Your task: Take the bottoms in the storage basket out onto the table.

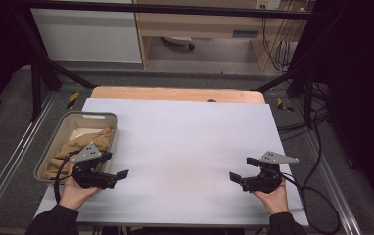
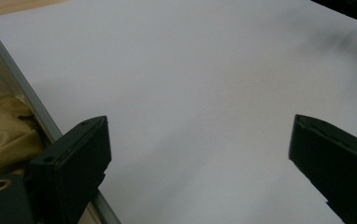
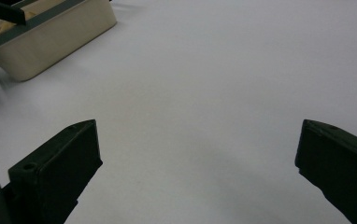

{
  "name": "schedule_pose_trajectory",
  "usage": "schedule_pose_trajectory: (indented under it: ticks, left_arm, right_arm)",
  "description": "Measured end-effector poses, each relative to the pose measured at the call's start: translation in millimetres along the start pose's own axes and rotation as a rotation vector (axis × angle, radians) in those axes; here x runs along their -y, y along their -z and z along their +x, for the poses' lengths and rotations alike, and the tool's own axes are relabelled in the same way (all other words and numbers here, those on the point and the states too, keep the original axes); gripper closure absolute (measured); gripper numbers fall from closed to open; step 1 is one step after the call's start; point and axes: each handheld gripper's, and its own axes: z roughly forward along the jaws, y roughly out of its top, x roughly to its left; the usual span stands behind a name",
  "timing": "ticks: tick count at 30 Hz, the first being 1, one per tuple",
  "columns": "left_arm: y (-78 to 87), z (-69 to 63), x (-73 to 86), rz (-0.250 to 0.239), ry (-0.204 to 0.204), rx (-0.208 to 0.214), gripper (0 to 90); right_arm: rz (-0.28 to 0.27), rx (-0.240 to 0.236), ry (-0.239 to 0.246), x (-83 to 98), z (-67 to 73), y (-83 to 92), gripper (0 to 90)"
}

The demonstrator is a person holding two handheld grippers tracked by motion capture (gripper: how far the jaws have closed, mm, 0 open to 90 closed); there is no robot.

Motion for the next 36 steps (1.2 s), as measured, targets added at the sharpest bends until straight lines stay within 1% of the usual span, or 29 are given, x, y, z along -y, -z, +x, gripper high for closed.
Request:
schedule_pose_trajectory:
  ticks: [11,19,26,36]
  left_arm:
    - [0.5,0.1,-1.2,0.007,-0.002,-0.006,5.5]
    - [4.5,-1.2,-3.3,-0.001,-0.007,-0.012,5.5]
    - [7.4,-0.9,-3.9,0.002,-0.011,-0.017,5.5]
    - [11.9,2.3,-4.6,0.0,-0.004,-0.026,5.5]
  right_arm:
    - [0.006,-0.002,-0.001,0.0,-0.2,-0.7,0.6]
    - [0.007,-0.002,0.0,0.2,0.1,-0.2,0.7]
    - [0.012,-0.002,0.001,0.6,0.7,-1.0,0.6]
    - [0.022,0.001,0.001,1.0,0.6,-2.4,0.6]
